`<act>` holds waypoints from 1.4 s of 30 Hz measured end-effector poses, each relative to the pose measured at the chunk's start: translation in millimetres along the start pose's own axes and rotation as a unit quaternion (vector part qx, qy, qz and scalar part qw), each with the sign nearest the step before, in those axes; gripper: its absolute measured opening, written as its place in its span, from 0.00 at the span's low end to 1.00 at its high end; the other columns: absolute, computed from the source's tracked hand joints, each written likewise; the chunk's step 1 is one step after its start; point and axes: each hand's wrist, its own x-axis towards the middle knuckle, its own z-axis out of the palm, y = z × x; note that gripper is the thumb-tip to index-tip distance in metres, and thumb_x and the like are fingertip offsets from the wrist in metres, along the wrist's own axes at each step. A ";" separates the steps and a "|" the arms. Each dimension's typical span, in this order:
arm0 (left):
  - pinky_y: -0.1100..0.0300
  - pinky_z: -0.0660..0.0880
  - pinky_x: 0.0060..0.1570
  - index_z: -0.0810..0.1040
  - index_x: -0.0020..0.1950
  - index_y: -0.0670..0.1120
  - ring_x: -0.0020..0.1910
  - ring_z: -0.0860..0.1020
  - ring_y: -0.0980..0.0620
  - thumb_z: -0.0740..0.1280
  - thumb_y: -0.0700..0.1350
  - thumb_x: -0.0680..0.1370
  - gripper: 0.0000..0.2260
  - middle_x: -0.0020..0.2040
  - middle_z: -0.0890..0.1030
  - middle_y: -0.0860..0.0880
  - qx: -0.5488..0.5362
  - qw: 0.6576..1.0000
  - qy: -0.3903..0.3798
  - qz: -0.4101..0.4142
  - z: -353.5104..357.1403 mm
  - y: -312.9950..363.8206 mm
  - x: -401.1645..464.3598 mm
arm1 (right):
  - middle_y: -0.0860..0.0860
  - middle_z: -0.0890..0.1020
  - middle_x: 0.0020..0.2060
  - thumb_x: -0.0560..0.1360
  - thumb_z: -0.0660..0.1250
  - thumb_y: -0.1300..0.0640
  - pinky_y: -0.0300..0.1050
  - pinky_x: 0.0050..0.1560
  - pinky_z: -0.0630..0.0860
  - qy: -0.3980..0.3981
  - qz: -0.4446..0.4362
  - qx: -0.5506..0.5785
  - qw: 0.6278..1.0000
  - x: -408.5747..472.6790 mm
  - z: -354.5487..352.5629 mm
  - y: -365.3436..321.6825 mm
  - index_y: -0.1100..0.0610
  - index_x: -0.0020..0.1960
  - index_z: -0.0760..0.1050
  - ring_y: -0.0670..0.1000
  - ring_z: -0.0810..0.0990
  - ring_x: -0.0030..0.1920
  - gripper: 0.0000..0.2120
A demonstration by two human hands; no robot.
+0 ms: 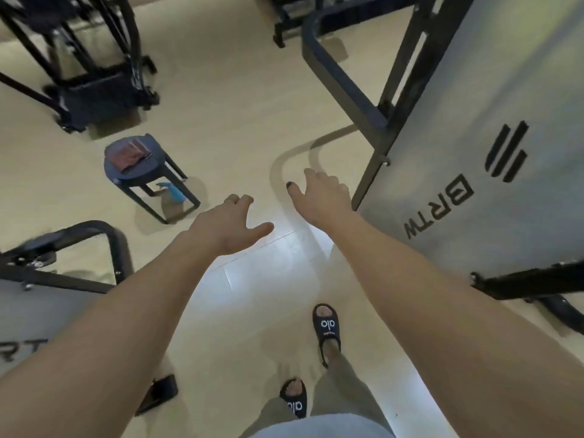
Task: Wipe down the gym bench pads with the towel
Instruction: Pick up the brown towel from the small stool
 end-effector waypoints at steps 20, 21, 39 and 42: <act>0.46 0.75 0.60 0.60 0.78 0.50 0.70 0.73 0.41 0.61 0.65 0.80 0.32 0.76 0.69 0.45 -0.182 0.954 0.087 -0.222 -114.5 -359.9 246.4 | 0.60 0.76 0.69 0.85 0.54 0.42 0.56 0.65 0.68 -0.127 -0.225 -0.055 0.965 391.9 112.2 -376.5 0.57 0.72 0.69 0.63 0.72 0.70 0.24; 0.47 0.75 0.58 0.59 0.78 0.51 0.69 0.74 0.40 0.61 0.64 0.81 0.31 0.75 0.69 0.44 -0.187 0.952 0.085 -0.227 -114.6 -386.0 266.6 | 0.60 0.75 0.69 0.85 0.54 0.42 0.56 0.65 0.68 -0.142 -0.217 -0.048 0.965 412.9 130.2 -393.6 0.57 0.72 0.69 0.63 0.72 0.70 0.24; 0.45 0.68 0.74 0.51 0.83 0.51 0.76 0.66 0.40 0.72 0.55 0.77 0.41 0.77 0.60 0.42 -0.489 0.778 0.039 -0.393 35.3 -716.5 583.3 | 0.60 0.69 0.72 0.75 0.72 0.39 0.57 0.72 0.71 -0.292 -0.034 0.011 0.956 728.2 475.6 -556.1 0.52 0.82 0.54 0.63 0.69 0.74 0.44; 0.48 0.66 0.75 0.56 0.81 0.48 0.75 0.67 0.41 0.76 0.54 0.74 0.43 0.74 0.66 0.41 -0.539 0.714 0.049 -0.443 57.8 -729.3 612.5 | 0.60 0.67 0.70 0.74 0.75 0.43 0.57 0.69 0.73 -0.256 -0.027 -0.010 0.966 741.1 512.1 -557.0 0.55 0.79 0.57 0.64 0.68 0.72 0.42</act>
